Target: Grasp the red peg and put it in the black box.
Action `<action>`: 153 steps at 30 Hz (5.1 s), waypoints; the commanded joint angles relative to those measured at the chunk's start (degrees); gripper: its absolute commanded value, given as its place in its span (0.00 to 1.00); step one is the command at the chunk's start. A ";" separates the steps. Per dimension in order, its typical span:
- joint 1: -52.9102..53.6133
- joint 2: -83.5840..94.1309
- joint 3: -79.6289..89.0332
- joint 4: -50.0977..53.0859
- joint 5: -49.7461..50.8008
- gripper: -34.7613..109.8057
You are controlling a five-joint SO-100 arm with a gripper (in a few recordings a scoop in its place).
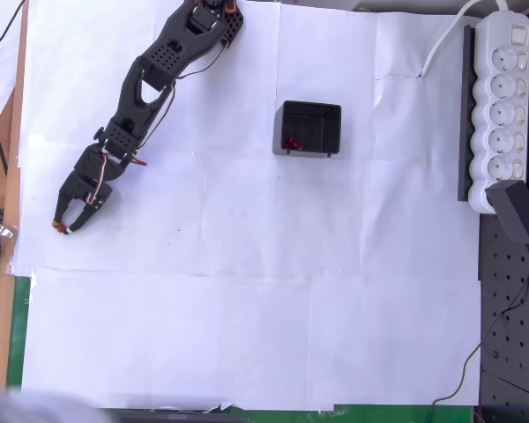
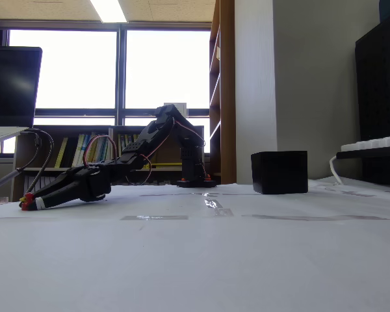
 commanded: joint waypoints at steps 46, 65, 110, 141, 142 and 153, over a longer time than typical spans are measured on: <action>-60.03 -65.83 13.71 132.10 33.05 0.24; -74.97 -64.69 -1.58 115.31 41.31 0.24; -49.13 -123.49 -58.80 88.24 0.88 0.24; -32.08 -166.99 -112.15 105.82 -1.14 0.24; -32.52 -166.99 -113.55 105.64 1.58 0.24; -31.20 -167.34 -113.82 106.79 10.90 0.24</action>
